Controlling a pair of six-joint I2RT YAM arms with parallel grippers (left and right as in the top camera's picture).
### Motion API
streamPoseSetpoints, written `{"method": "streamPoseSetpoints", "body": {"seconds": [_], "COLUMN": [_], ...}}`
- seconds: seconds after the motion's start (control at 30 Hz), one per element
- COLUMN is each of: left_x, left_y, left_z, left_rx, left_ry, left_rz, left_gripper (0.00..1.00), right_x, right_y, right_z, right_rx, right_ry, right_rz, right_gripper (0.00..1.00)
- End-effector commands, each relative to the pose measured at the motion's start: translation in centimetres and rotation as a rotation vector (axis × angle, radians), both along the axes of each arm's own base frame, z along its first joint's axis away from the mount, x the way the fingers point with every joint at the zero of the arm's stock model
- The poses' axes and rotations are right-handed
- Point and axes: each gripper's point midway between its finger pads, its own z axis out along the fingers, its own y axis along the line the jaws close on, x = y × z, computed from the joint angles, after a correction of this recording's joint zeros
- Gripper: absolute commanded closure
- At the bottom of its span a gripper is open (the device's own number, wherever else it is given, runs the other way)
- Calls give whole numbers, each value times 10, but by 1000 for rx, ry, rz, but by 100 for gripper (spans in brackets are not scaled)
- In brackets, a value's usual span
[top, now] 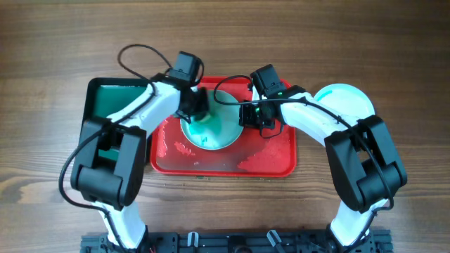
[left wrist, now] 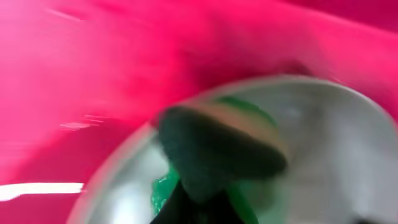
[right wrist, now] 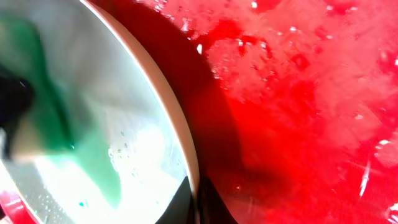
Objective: Clean dirty plates on tray and stack at the side
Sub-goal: 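Scrub the last plate with the sponge in the left gripper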
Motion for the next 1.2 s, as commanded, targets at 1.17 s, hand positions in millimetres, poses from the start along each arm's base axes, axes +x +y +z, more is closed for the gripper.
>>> {"method": "streamPoseSetpoints", "body": {"seconds": [1.17], "left_x": [-51], "left_y": [63], "left_z": [-14], "left_rx": [400], "left_ry": [158], "left_rz": [61], "left_gripper": [96], "right_x": [-11], "right_y": [-2], "right_z": [-13], "right_rx": [1], "right_ry": [55], "right_rz": [5], "right_gripper": [96]}}
